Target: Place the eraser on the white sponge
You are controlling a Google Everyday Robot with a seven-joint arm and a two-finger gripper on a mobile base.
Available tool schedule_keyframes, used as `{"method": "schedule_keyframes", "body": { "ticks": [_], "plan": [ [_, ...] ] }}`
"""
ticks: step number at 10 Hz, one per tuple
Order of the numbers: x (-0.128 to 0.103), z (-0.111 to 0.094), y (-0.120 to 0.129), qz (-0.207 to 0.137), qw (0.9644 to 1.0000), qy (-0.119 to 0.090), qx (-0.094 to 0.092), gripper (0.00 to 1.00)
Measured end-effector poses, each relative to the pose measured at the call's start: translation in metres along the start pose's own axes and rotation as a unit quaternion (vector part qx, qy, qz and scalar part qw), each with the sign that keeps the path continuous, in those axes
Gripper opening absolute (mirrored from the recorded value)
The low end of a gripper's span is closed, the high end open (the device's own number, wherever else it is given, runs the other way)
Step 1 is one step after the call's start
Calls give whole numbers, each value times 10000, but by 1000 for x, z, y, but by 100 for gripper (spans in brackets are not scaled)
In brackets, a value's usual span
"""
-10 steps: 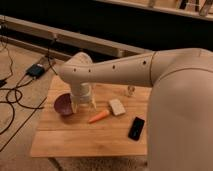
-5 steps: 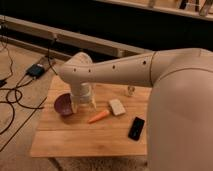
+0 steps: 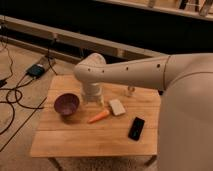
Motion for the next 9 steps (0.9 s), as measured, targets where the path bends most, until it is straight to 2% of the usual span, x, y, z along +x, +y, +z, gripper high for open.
{"method": "schedule_keyframes", "body": {
  "ticks": [4,6,9],
  "plan": [
    [-4,34,-58,763,9969,75,-167,65],
    [-1,49,-89,1138,9932,118,-222,65],
    [6,68,-127,1524,9879,202,-188,65]
  ]
}}
